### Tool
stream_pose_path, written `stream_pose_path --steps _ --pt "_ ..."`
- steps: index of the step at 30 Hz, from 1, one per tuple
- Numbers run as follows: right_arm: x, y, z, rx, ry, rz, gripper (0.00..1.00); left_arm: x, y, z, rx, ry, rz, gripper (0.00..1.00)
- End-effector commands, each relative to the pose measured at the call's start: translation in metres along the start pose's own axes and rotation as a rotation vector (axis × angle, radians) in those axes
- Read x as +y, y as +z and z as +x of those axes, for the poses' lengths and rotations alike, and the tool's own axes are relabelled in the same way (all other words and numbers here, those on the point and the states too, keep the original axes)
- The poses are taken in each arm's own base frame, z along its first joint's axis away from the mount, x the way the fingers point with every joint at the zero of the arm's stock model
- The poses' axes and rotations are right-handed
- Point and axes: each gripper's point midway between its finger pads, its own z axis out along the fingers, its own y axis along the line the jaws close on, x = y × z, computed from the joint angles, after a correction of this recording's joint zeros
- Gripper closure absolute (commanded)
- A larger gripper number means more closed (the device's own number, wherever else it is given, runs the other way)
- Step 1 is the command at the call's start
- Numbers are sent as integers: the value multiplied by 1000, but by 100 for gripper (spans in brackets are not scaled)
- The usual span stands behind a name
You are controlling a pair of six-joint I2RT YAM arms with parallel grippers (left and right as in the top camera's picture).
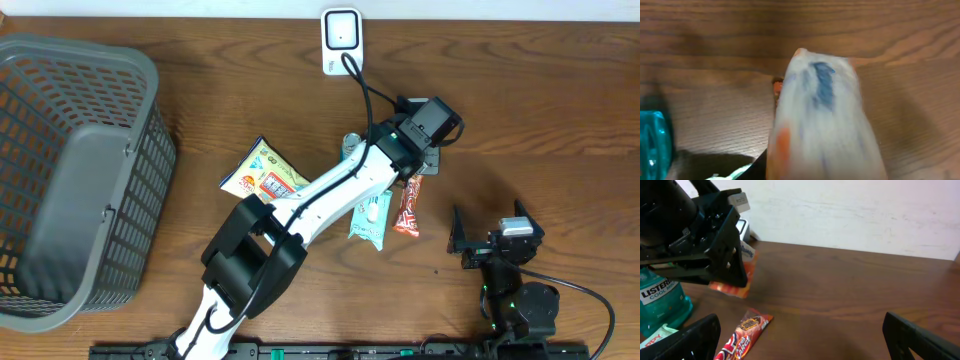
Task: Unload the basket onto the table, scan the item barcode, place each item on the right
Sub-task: 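Carry the tissue pack near the scanner and release it on the table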
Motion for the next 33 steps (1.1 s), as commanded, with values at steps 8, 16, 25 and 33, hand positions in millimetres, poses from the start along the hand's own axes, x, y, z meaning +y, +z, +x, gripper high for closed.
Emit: stream_pose_path --steps 8,16,25,33 --pt "-3 0 1 4 14 14 1 9 -6 -1 -6 19 -41 59" --pt "-3 0 2 5 14 14 1 -1 -73 -28 -106 105 -8 59" --pt "-3 0 1 4 14 14 1 -2 -225 -101 -499 203 -30 57" --pt "-3 0 1 4 14 14 1 32 -387 -172 -1027 263 -335 48"
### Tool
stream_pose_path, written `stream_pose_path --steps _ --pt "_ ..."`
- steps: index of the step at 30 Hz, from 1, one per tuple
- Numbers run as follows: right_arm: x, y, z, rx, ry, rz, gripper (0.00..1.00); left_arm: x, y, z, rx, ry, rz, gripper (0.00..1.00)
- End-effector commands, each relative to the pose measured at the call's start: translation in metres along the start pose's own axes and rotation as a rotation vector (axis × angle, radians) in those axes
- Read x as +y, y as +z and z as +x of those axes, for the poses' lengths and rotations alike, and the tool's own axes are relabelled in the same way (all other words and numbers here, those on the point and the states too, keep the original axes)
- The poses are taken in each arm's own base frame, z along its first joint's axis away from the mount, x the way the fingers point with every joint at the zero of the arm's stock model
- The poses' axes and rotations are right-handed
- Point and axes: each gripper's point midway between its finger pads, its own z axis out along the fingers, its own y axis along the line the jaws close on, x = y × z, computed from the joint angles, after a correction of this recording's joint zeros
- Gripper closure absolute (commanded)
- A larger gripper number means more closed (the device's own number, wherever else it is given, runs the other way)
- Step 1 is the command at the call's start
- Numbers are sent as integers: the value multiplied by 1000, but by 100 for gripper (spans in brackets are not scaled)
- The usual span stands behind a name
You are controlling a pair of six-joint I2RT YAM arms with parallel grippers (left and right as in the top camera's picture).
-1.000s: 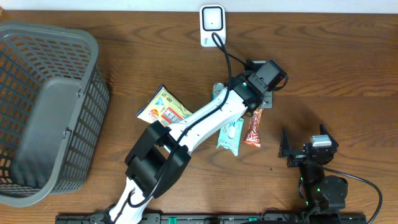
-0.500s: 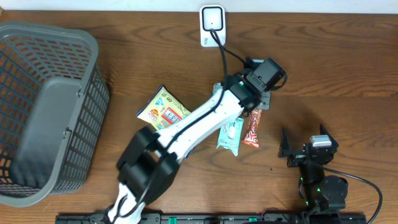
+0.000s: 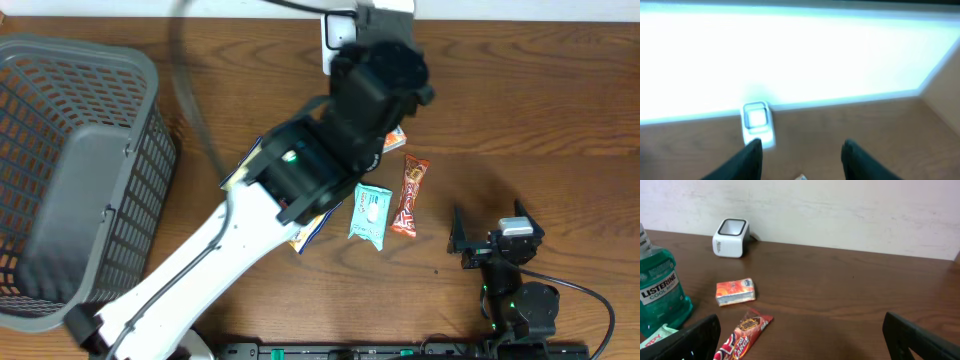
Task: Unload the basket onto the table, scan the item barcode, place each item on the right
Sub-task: 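Carry the tissue pack near the scanner and release it on the table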
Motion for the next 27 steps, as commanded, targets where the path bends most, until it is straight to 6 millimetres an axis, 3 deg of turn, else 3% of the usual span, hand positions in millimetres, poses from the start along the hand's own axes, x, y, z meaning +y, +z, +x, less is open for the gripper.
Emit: stream_pose_path --steps 1,3,5,10,19,23,27 --pt "-3 0 2 5 14 14 1 52 -35 -69 -205 193 -275 48" --pt "-3 0 2 5 13 14 1 65 -41 -83 -238 264 -350 47" --pt "-3 0 2 5 14 14 1 89 -43 -85 -204 367 -469 45" --pt "-3 0 2 5 14 14 1 122 -30 -71 -138 383 -488 40" --pt "-3 0 2 5 14 14 1 184 -13 -24 -57 350 -542 33" --pt "-3 0 2 5 14 14 1 201 -23 -15 -76 331 -571 32" --pt "-3 0 2 5 14 14 1 208 -49 -19 -112 290 -554 32"
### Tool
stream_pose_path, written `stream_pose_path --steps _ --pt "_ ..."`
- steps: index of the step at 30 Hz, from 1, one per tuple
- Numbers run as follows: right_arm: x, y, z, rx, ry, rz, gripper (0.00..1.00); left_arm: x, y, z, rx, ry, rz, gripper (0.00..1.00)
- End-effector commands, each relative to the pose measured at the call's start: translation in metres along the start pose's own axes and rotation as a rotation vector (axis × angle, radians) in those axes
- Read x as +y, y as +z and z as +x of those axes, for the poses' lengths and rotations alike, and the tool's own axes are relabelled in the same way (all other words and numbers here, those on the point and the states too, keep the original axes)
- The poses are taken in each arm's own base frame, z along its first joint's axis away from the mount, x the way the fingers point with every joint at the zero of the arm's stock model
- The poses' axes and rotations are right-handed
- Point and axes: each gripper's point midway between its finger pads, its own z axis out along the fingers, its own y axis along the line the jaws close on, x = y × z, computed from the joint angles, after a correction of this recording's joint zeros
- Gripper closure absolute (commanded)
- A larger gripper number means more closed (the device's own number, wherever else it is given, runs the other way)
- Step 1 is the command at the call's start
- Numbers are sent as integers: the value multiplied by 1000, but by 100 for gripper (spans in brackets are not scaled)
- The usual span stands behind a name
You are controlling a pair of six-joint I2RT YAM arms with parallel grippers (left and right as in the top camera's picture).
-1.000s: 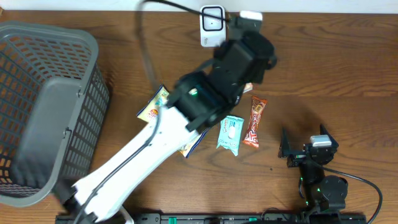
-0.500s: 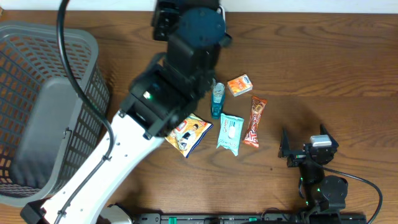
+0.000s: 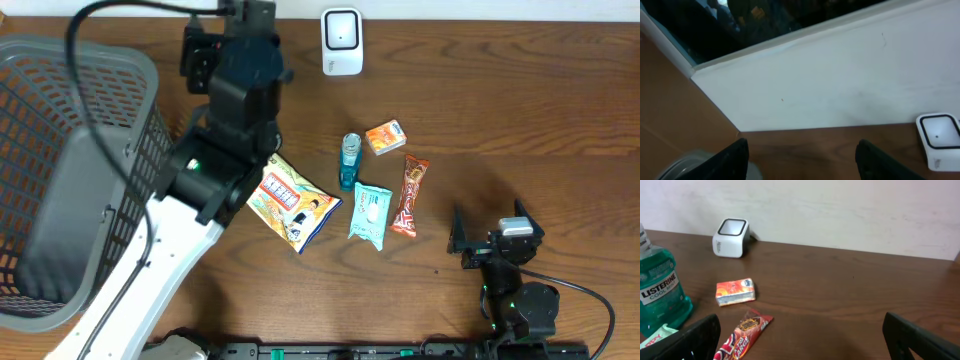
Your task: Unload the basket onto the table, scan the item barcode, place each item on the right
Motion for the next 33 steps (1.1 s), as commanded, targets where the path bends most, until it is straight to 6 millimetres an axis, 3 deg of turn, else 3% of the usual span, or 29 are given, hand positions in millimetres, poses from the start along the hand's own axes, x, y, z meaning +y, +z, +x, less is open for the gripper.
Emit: stream_pose_path --steps 1,12,20,23,24,27,33 --pt "-3 0 1 4 14 14 1 30 -25 -13 -57 -114 1 31" --pt "-3 0 2 5 14 14 1 54 -83 -10 -160 -224 163 30" --pt "0 0 -2 -10 35 -7 1 94 -123 -15 -242 -320 199 30" --pt "22 -1 -4 -2 251 -132 1 105 -138 -10 -248 -383 262 30" --pt "46 -7 -7 36 501 -278 1 113 -147 -7 -251 -428 291 30" --pt "77 -19 -10 135 770 -466 1 122 -159 -2 -252 -477 331 30" --pt "87 -25 -20 190 985 -540 1 123 -193 1 -277 -548 451 30"
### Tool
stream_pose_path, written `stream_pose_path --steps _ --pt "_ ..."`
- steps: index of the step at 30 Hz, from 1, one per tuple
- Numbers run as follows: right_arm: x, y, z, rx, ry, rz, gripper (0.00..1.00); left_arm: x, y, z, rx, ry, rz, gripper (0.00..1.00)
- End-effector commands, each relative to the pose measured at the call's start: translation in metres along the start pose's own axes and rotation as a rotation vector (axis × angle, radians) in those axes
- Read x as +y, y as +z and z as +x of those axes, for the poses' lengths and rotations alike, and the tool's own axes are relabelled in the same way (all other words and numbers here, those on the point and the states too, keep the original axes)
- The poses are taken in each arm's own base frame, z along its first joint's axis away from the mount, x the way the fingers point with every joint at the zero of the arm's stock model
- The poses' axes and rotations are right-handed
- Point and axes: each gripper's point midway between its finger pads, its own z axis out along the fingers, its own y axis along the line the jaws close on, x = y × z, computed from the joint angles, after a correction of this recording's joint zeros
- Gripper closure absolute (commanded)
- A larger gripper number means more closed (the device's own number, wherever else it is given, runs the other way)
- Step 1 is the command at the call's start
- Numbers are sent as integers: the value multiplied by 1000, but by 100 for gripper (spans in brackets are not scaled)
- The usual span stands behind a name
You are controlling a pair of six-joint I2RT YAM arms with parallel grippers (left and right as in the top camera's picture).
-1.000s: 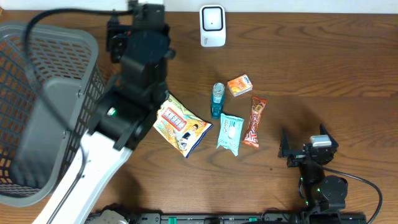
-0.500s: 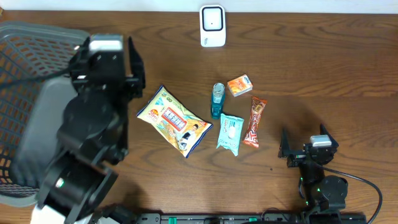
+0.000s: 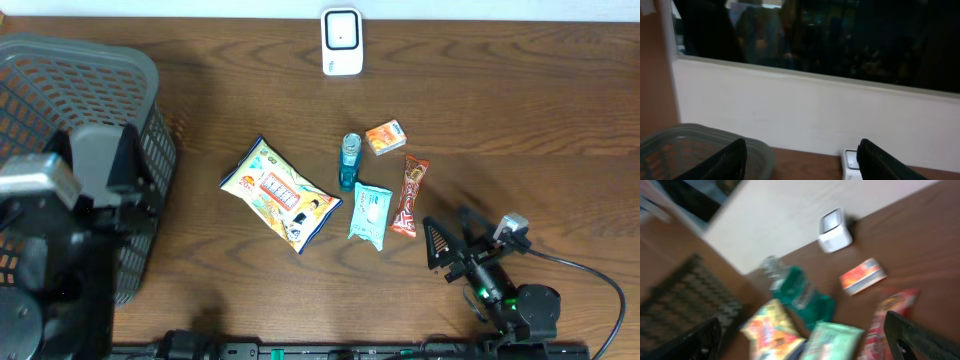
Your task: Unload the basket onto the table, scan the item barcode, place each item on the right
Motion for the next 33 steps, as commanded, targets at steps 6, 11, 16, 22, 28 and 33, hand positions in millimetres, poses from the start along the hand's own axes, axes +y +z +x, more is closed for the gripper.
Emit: stream_pose_path --steps 6,11,16,22,28,33 --pt "27 -3 15 117 254 -137 1 -47 -62 -8 -38 -70 313 28" --pt "37 -7 28 188 127 -207 1 -51 -92 -10 -98 -66 345 29" --pt "33 -5 33 210 118 -189 1 -50 -118 -4 -147 -104 347 28" --pt "38 3 14 228 51 -140 1 -50 -131 -2 -171 -132 358 26" --pt "31 29 -26 425 -115 155 1 -49 -132 -2 -173 -133 352 25" --pt "30 50 -38 588 -262 417 1 -49 -142 2 -196 -130 358 25"
